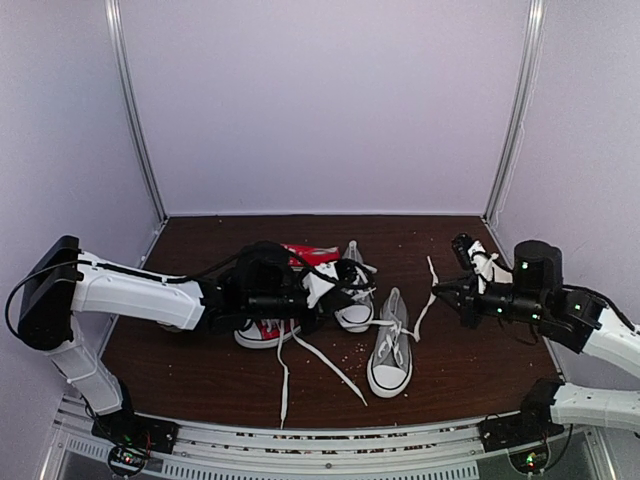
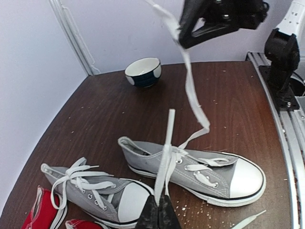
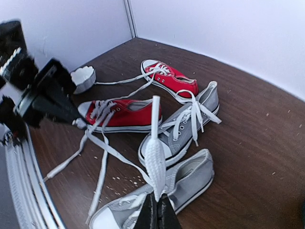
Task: Tie the shoes
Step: Place the shoelace in the shoe.
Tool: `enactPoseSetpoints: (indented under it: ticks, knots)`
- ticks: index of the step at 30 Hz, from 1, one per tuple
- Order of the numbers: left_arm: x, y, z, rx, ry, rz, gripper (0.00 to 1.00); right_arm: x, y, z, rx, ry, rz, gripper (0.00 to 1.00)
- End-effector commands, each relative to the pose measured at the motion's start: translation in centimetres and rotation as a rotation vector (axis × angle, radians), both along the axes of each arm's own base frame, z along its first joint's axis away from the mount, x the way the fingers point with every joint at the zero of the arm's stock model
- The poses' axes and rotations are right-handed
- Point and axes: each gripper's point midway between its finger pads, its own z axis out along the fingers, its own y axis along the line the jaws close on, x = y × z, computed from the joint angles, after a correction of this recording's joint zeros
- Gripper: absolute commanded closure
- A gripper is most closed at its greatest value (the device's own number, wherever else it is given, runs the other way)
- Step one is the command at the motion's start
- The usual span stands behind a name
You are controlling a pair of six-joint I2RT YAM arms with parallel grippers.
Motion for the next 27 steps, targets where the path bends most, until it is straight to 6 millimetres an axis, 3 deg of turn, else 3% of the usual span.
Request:
enactPoseSetpoints:
  ticks: [1,8,12,14,17,21,27]
  knots:
    - [-2.9,-1.7,4.0,-0.121,-0.032,-0.184,1.0,1.2,2.6,2.6,0.278,0.261,-0.008,1.0]
    - [-4.0,-3.7,4.4,-0.107,-0.027,-0.234,1.0,3.5,7.9,-1.5,0.219,0.591,0.082,1.0]
    - [-3.6,-4.1,4.5,-0.127,-0.006,-0.21,1.0,4.1,10.1,-2.4,0.161,0.595,0.123,1.0]
    - [-3.4,-4.2,4.2,-0.128,-0.001,-0.195,1.0,4.0,10.9,-3.2,0.124,0.599,0.152,0.95]
    - [-2.5,-4.5,3.7,-0.114,0.015,-0.152,1.0,3.9,11.2,-4.3,0.067,0.614,0.184,0.8]
    - [-1.3,-4.7,3.6,-0.113,0.022,-0.095,1.0,3.3,10.8,-3.0,0.055,0.555,0.244,0.58]
    - [0.2,-4.9,3.7,-0.11,0.029,-0.016,1.0,3.4,7.5,-0.2,0.161,0.458,0.224,0.55]
